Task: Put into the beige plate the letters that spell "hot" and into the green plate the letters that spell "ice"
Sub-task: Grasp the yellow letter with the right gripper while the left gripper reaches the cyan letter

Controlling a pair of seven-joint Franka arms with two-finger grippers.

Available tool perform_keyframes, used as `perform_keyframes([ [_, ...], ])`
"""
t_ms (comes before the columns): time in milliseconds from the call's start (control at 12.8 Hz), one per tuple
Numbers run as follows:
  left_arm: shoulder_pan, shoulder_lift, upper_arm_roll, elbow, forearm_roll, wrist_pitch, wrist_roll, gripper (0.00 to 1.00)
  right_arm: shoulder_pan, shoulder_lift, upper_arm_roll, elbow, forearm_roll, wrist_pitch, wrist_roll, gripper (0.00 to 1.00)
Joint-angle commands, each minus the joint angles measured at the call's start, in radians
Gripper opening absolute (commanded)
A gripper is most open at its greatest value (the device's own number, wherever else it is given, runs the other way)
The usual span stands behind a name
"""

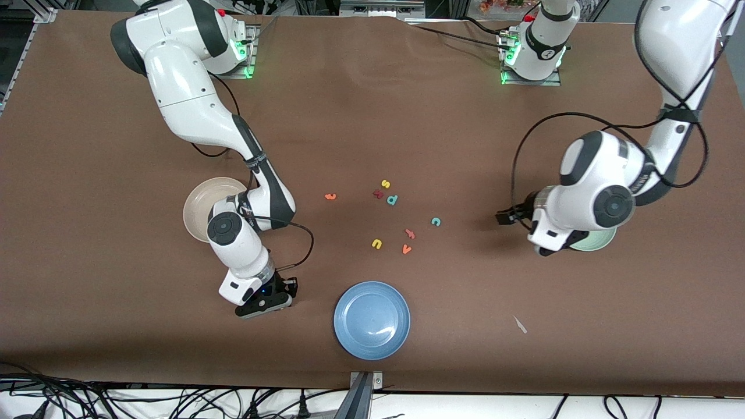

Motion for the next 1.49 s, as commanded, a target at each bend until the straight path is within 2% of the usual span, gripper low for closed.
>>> perform_keyframes([
  [0, -0.091, 0.063, 0.010, 0.012, -0.005, 0.172, -0.217, 0.99, 0.002, 0.015, 0.005, 0.005, -0.011, -0.003, -0.006, 0.24],
  [235, -0.193, 0.125, 0.051, 0.014, 0.010, 0.312, -0.430, 0.99, -0.001, 0.009, 0.005, 0.004, -0.012, -0.009, -0.008, 0.10],
  [391, -0.282, 0.146, 0.125, 0.018, 0.041, 0.357, -0.525, 0.99, -0.006, -0.011, 0.005, -0.018, -0.011, -0.019, -0.008, 0.09],
  [547, -0.345, 0.197, 0.165, 0.075, 0.039, 0.359, -0.535, 0.99, -0.012, -0.078, 0.007, -0.084, -0.011, -0.052, -0.009, 0.10],
  [626, -0.364, 0.209, 0.185, 0.081, 0.041, 0.359, -0.552, 0.98, -0.020, -0.134, 0.007, -0.146, -0.011, -0.085, -0.018, 0.10],
  [704, -0.381, 0.211, 0.199, 0.081, 0.039, 0.359, -0.560, 0.91, -0.027, -0.199, 0.008, -0.224, -0.008, -0.108, -0.040, 0.10],
  [860, -0.385, 0.223, 0.203, 0.081, 0.043, 0.360, -0.587, 0.86, -0.037, -0.325, 0.008, -0.402, -0.006, -0.133, -0.046, 0.10],
  [939, -0.395, 0.226, 0.205, 0.077, 0.043, 0.360, -0.590, 0.79, -0.041, -0.380, 0.008, -0.468, -0.005, -0.148, -0.058, 0.10],
  [1173, -0.399, 0.225, 0.205, 0.069, 0.056, 0.360, -0.607, 0.73, -0.060, -0.504, 0.010, -0.582, -0.003, -0.248, -0.074, 0.11],
  [1408, -0.415, 0.225, 0.205, 0.064, 0.056, 0.360, -0.607, 0.60, -0.106, -0.603, 0.010, -0.711, -0.002, -0.282, -0.123, 0.16],
])
